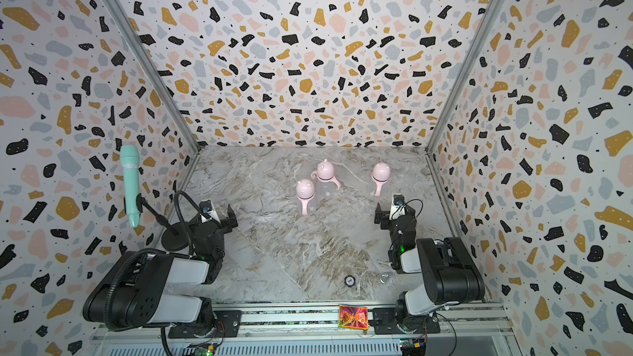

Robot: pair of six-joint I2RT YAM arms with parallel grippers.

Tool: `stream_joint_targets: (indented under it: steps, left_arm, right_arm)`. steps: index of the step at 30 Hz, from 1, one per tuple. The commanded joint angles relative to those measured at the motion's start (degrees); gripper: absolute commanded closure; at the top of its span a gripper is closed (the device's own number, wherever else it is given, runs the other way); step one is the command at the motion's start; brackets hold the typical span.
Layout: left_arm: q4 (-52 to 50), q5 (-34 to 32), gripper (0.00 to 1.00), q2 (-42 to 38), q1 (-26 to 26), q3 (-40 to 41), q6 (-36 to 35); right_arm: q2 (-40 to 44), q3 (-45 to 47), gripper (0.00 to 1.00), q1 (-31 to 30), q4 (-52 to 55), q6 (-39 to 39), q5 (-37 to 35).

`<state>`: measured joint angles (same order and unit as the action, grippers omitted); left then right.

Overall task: Assemble the baby bottles
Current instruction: Reset both arms

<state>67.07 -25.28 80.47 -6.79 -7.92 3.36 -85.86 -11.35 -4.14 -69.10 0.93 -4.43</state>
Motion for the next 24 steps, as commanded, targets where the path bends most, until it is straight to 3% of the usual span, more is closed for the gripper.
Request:
stream_joint_targets:
  steps: [1, 8, 12, 13, 14, 16, 24]
  left_arm:
    - [2.82, 0.65, 0.0, -0.45, 0.37, -0.88, -0.72]
    - [1.84, 1.15, 0.01, -0.8, 0.35, -1.1, -0.92]
    - [3.54, 15.25, 0.01, -0.91, 1.64, -0.07, -5.14]
    - [4.33, 15.77, 0.01, -0.86, 1.93, 0.14, -5.03]
    - [3.6, 15.41, 0.01, -0.86, 1.96, -0.19, -4.84]
    - [0.75, 6.48, 0.01, -0.48, 1.95, -1.79, -0.89]
    - [1.59, 6.41, 0.01, -0.66, 1.86, -1.31, -1.14]
  right_arm:
    - [0.96, -0.77, 0.01, -0.27, -1.15, -0.64, -0.51]
    - [0.92, -0.73, 0.01, -0.31, -1.17, -0.63, -0.64]
    - [0.88, -0.77, 0.01, -0.25, -1.13, -0.63, -0.58]
    - [0.88, -0.72, 0.01, -0.25, -1.13, -0.64, -0.58]
    - [0.88, -0.77, 0.01, -0.27, -1.16, -0.59, -0.58]
    - [0.92, -0.77, 0.01, -0.32, -1.16, -0.58, -0.66]
    - [0.68, -1.37, 0.01, -0.06, -0.25, -0.4, 0.04]
